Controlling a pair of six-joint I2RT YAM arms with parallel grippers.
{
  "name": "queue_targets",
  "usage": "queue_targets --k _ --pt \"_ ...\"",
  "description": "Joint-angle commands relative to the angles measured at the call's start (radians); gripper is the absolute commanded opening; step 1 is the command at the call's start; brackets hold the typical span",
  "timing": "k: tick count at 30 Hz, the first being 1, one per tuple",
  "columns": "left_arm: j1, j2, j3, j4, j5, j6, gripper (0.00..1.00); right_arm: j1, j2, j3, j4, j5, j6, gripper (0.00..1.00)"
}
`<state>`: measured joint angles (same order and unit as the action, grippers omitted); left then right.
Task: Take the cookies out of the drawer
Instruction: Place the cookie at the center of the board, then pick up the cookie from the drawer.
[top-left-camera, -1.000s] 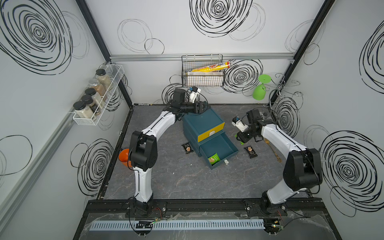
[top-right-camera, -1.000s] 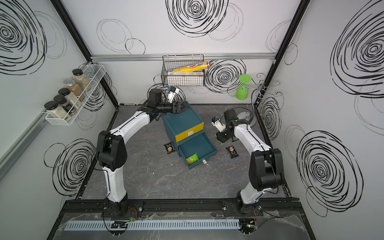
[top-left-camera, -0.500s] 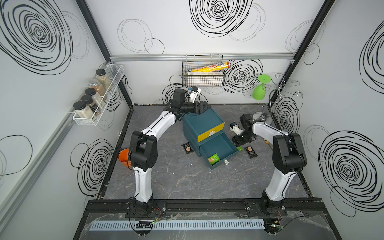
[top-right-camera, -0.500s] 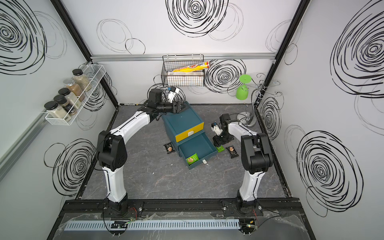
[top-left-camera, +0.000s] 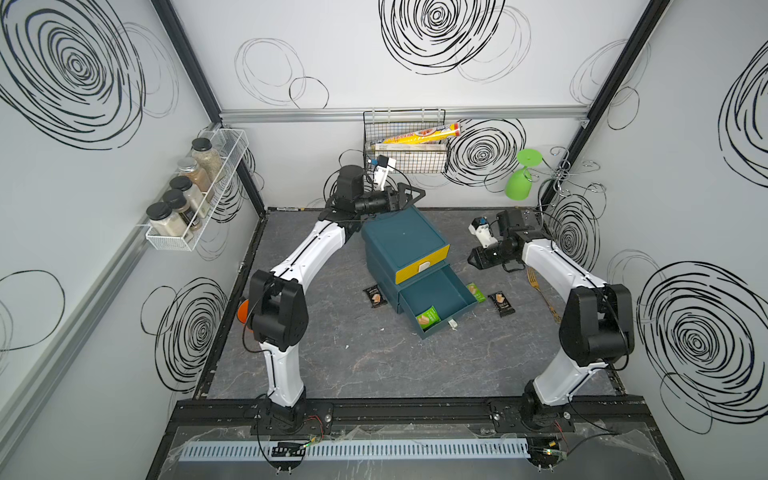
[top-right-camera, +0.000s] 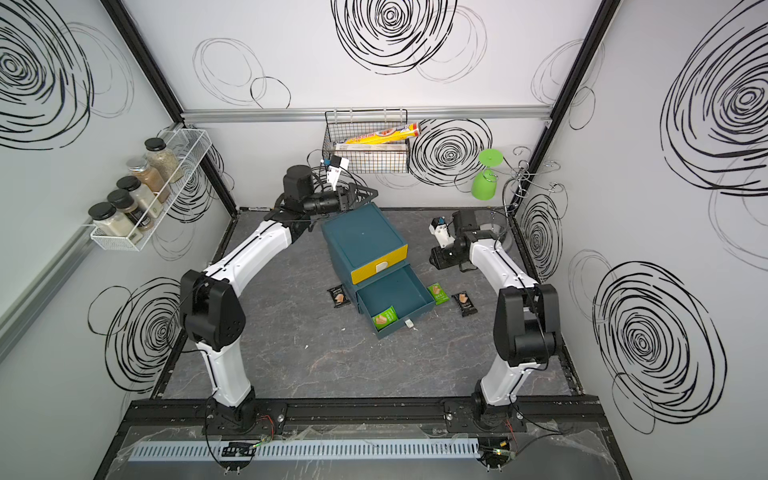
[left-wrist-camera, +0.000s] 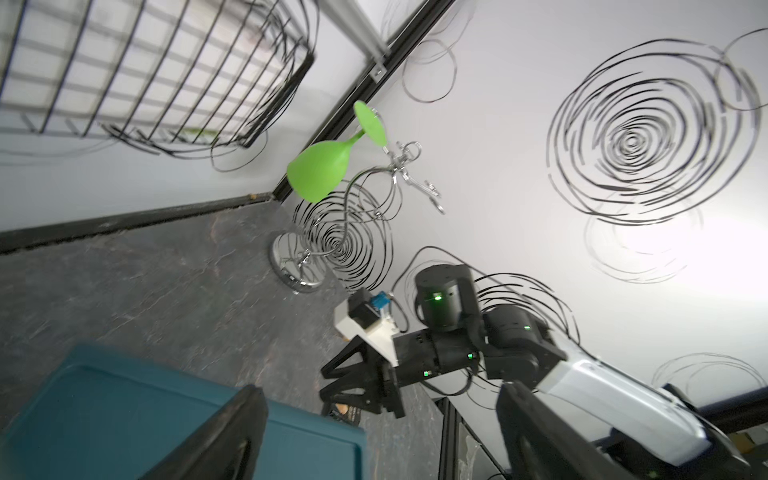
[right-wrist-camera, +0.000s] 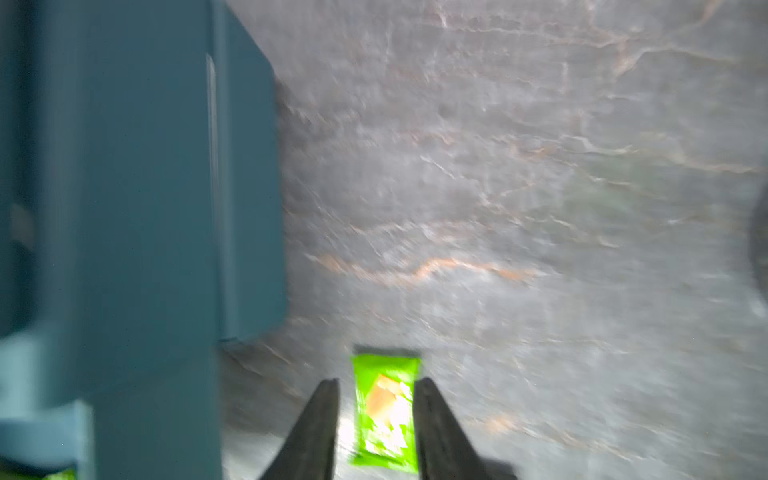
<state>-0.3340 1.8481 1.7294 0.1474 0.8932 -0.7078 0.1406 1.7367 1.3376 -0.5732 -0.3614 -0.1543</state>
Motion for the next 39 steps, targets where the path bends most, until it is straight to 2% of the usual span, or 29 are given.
queue_targets --k 1,3,5,6,11,14,21,26,34,37,39 --pt "-0.048 -0.202 -0.07 0.025 -0.027 0.037 0.94 0.004 0.04 -0.004 0.058 -0.137 0.073 0.28" --pt "-0.135 -0.302 -0.107 -0.18 -0.135 0.246 0.94 0.004 0.028 -0.022 0.098 -0.179 0.081 0.28" --pt "-0.233 -0.361 -0.121 -0.397 -0.302 0.442 0.95 0.004 0.023 -0.026 0.122 -0.205 0.089 0.28" --pt "-0.273 -0.381 -0.15 -0.471 -0.354 0.502 0.95 0.004 0.028 -0.022 0.126 -0.216 0.09 0.28" --pt "-0.36 -0.443 -0.346 -0.603 -0.538 0.616 0.94 0.018 0.094 0.031 0.137 -0.254 0.106 0.27" --pt "-0.408 -0.431 -0.375 -0.62 -0.632 0.685 0.94 0.047 0.121 0.047 0.163 -0.261 0.112 0.27" --pt "-0.497 -0.305 -0.313 -0.687 -0.743 0.8 0.93 0.053 0.147 0.066 0.167 -0.276 0.095 0.27" --pt "-0.563 -0.157 -0.204 -0.825 -0.884 0.912 0.91 0.054 0.146 0.059 0.172 -0.281 0.091 0.27" --pt "-0.575 -0.026 -0.069 -0.907 -1.029 1.072 0.89 0.056 0.15 0.044 0.196 -0.306 0.085 0.27" --pt "-0.56 0.009 -0.022 -0.926 -1.019 1.105 0.87 0.057 0.155 0.044 0.203 -0.321 0.08 0.27" --pt "-0.565 0.01 -0.045 -0.92 -0.992 1.16 0.86 0.058 0.164 0.041 0.204 -0.322 0.071 0.27"
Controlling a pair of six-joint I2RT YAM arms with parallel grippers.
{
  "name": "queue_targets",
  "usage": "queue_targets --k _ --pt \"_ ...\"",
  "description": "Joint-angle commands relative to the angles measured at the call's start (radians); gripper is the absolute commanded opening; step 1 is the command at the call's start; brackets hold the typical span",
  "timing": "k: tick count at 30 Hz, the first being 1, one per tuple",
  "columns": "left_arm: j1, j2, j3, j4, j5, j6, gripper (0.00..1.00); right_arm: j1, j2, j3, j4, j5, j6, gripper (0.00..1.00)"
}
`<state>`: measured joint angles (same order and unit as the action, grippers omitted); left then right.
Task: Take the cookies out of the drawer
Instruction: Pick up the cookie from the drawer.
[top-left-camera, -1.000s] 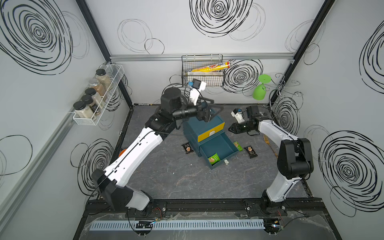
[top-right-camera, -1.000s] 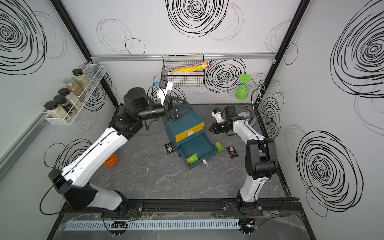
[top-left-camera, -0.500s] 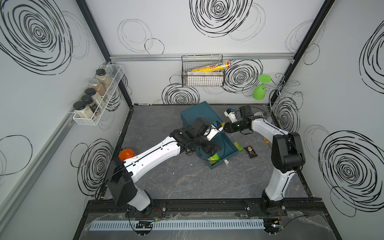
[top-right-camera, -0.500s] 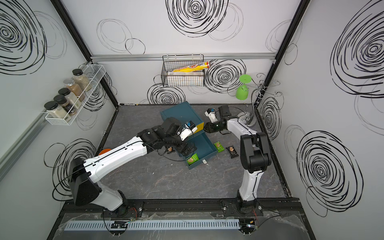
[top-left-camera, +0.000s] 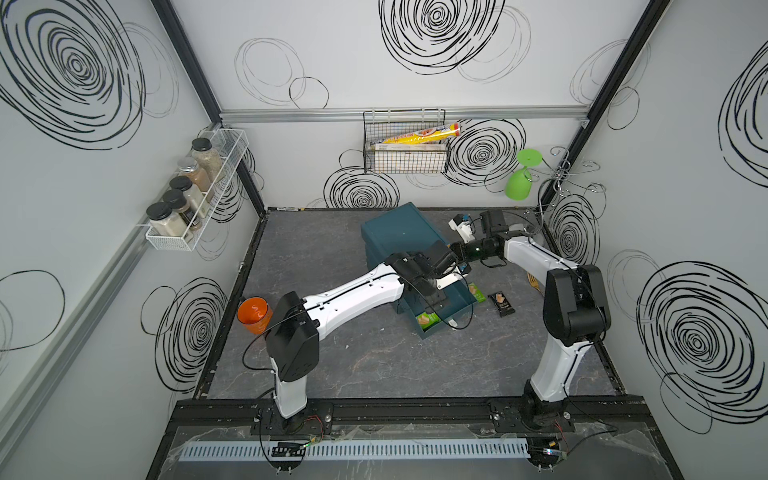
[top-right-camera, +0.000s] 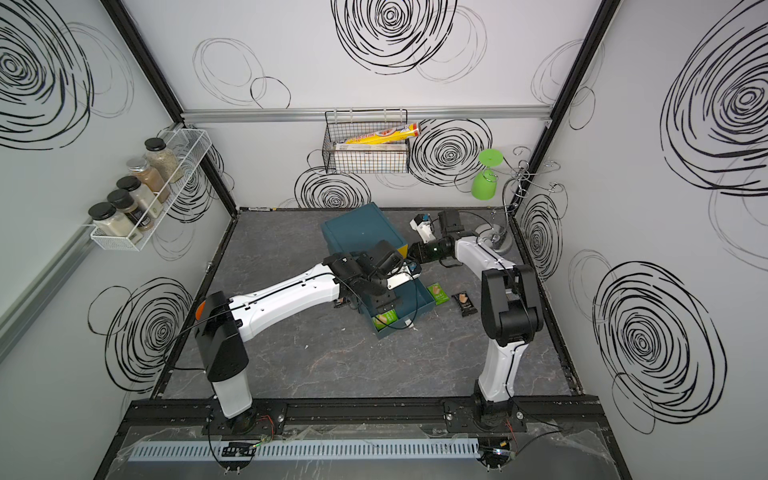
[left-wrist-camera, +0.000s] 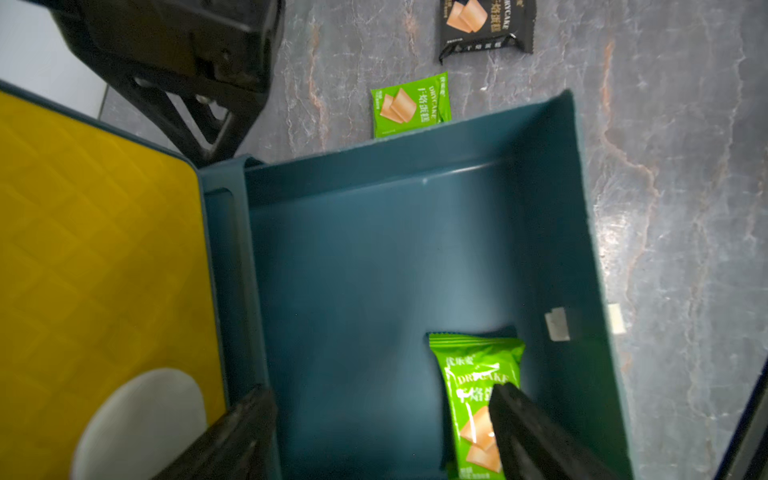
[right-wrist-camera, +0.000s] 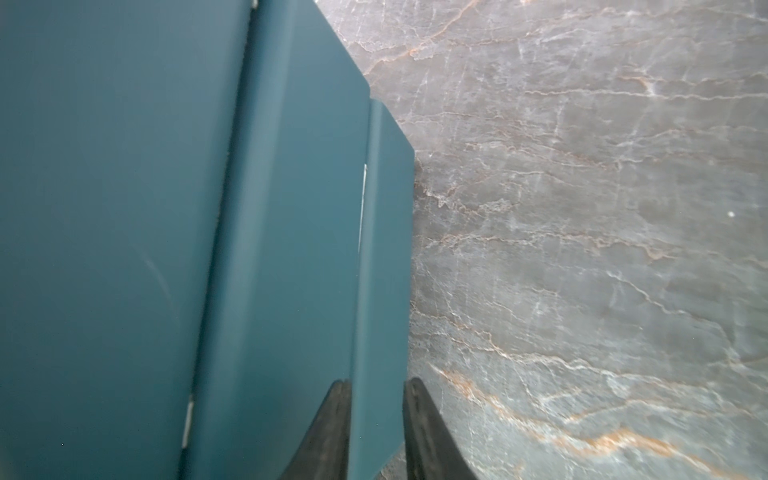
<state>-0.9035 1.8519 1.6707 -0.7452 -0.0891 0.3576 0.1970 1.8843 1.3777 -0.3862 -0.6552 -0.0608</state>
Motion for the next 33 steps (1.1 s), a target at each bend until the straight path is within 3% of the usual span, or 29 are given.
queue_targets --k 1,16,33 --pt "-0.002 0.004 0.0 -0.032 -0.003 0.124 0.85 0.002 0.024 0.006 0.011 -0.024 -0.028 0.27" --pt "0.032 0.065 -0.019 -0.122 0.279 0.266 0.79 0.003 0.051 0.009 0.003 -0.004 -0.057 0.27" --pt "0.041 0.119 -0.082 -0.095 0.269 0.32 0.79 0.007 0.067 0.032 -0.006 0.004 -0.065 0.27"
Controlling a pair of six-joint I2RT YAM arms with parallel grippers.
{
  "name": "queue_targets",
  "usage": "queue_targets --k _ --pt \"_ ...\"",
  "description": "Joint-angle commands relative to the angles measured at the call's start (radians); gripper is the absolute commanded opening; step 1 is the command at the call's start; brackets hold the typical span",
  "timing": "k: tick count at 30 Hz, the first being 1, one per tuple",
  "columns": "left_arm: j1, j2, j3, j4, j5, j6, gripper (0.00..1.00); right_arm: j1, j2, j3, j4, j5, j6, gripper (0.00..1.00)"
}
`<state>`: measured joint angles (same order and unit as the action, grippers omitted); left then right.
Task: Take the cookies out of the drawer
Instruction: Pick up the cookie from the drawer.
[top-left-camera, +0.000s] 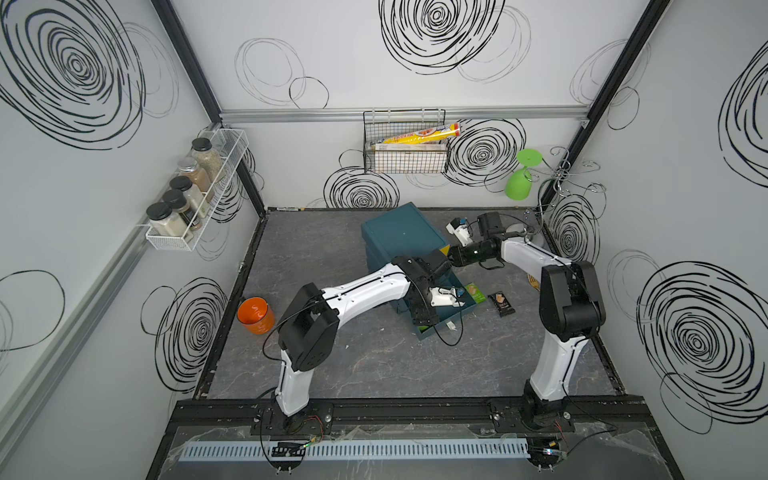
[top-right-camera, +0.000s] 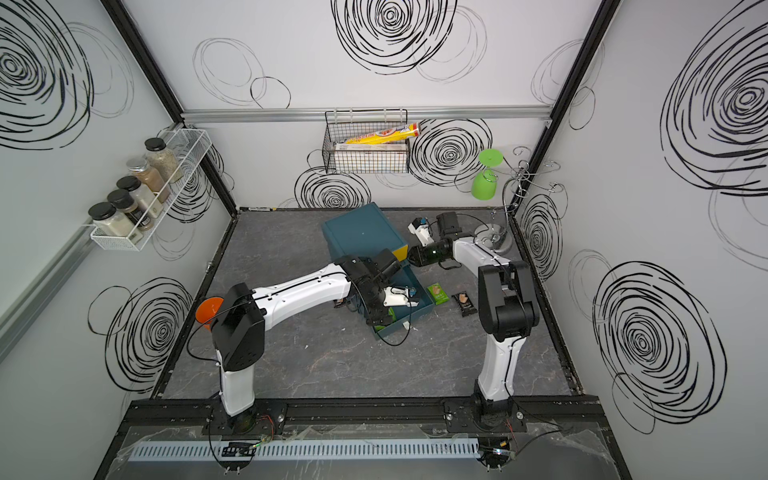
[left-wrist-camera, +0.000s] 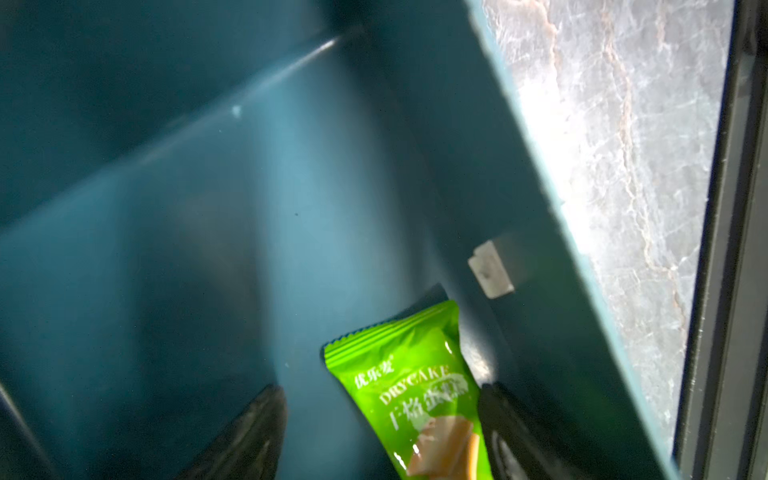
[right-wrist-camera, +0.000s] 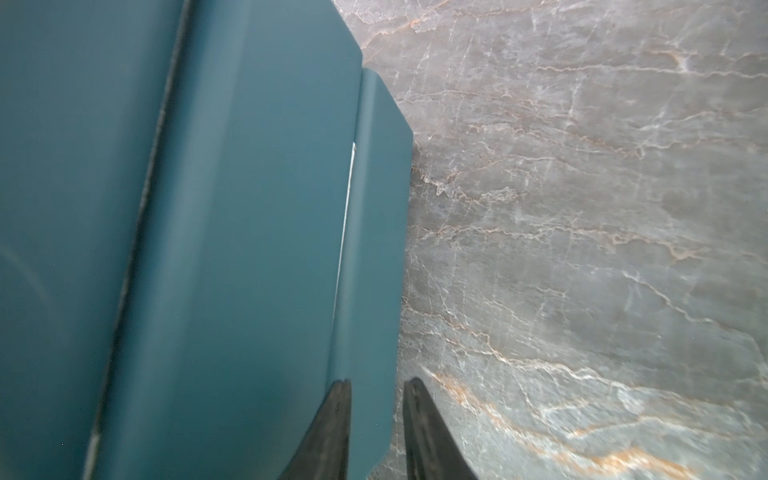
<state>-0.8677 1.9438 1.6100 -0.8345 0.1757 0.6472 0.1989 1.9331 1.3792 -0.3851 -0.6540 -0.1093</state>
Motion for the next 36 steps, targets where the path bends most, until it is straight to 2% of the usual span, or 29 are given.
queue_targets --k 1,13,15,22,28,30,36 --pt "0.005 0.027 -0.026 -0.001 0.002 0.033 0.78 0.004 0.017 0.03 -0.008 0.004 -0.016 0.27" --pt "0.004 0.05 -0.071 0.087 -0.087 0.04 0.62 0.016 0.012 0.035 -0.012 0.017 -0.018 0.27" --pt "0.004 0.057 -0.053 0.086 -0.107 0.034 0.52 0.017 0.014 0.035 -0.013 0.02 -0.021 0.27" --pt "-0.001 0.028 -0.043 0.112 -0.11 0.025 0.3 0.021 0.021 0.042 -0.023 0.028 -0.026 0.22" --pt "-0.003 0.012 -0.036 0.12 -0.111 0.014 0.22 0.023 0.022 0.045 -0.025 0.035 -0.026 0.22" --pt "-0.005 0.009 -0.029 0.122 -0.111 0.007 0.16 0.022 0.023 0.046 -0.026 0.035 -0.026 0.22" --pt "-0.011 -0.007 0.023 0.1 -0.086 -0.015 0.12 0.024 0.028 0.047 -0.028 0.041 -0.027 0.21"
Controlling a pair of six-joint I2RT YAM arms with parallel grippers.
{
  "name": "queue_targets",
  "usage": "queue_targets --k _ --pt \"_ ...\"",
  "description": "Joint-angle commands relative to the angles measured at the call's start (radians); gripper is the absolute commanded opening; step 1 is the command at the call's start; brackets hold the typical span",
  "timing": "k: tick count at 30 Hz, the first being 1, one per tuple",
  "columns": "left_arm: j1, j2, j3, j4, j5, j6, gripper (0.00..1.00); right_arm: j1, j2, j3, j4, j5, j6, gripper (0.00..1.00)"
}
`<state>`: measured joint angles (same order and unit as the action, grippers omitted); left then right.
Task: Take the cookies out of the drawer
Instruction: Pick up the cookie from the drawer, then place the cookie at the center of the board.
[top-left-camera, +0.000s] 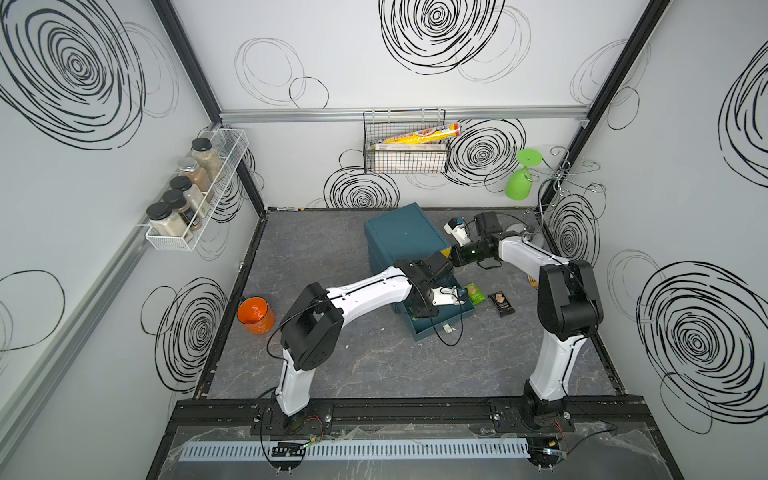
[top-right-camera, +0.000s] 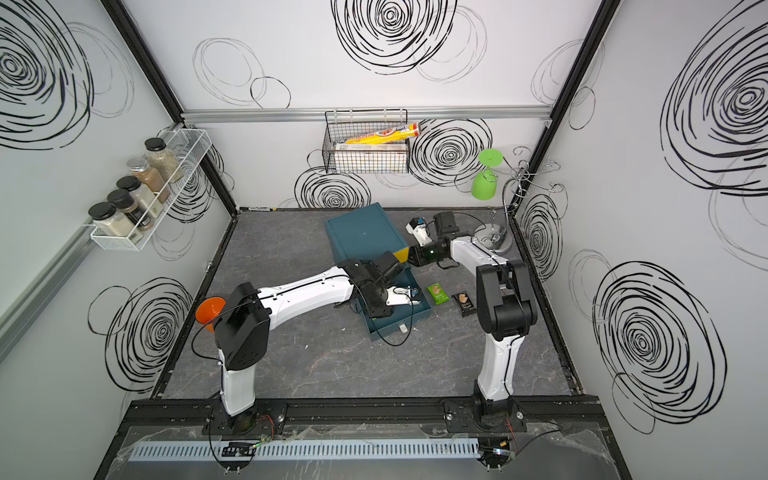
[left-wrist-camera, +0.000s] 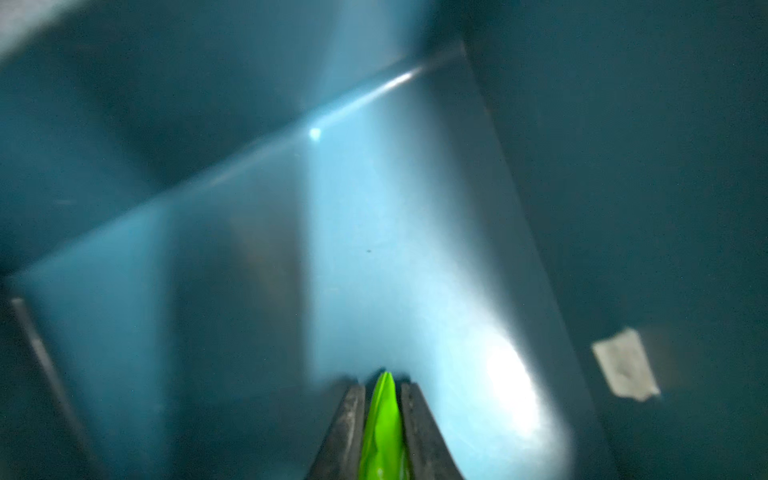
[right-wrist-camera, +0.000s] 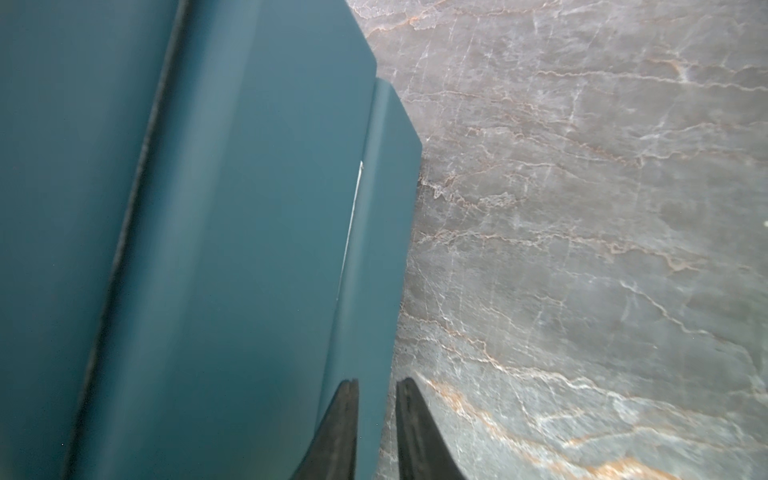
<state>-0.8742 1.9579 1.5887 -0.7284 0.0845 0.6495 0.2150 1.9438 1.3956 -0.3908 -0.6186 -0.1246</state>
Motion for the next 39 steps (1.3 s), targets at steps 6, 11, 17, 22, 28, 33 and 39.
queue_targets --k 6,11,17,22,28,33,39 --pt "-0.009 -0.056 0.116 -0.048 0.004 -0.027 0.12 0.007 0.018 0.037 -0.023 0.007 -0.014 0.21" --pt "-0.021 -0.111 0.157 -0.066 -0.031 -0.05 0.12 0.008 0.02 0.045 -0.031 0.01 -0.018 0.22" --pt "-0.012 -0.25 0.156 -0.057 -0.09 -0.105 0.11 0.008 0.017 0.048 -0.033 0.013 -0.018 0.22" --pt "0.081 -0.437 0.102 0.001 -0.031 -0.22 0.11 0.007 0.016 0.049 -0.031 0.011 -0.017 0.22" --pt "0.284 -0.686 -0.129 0.196 0.128 -0.479 0.11 0.007 0.015 0.052 -0.038 0.016 -0.017 0.22" --pt "0.37 -0.765 -0.276 0.24 0.208 -0.716 0.09 0.008 0.004 0.046 -0.033 0.014 -0.015 0.22" --pt "0.465 -0.912 -0.617 0.427 0.282 -1.033 0.08 0.007 -0.003 0.045 -0.038 0.016 -0.015 0.22"
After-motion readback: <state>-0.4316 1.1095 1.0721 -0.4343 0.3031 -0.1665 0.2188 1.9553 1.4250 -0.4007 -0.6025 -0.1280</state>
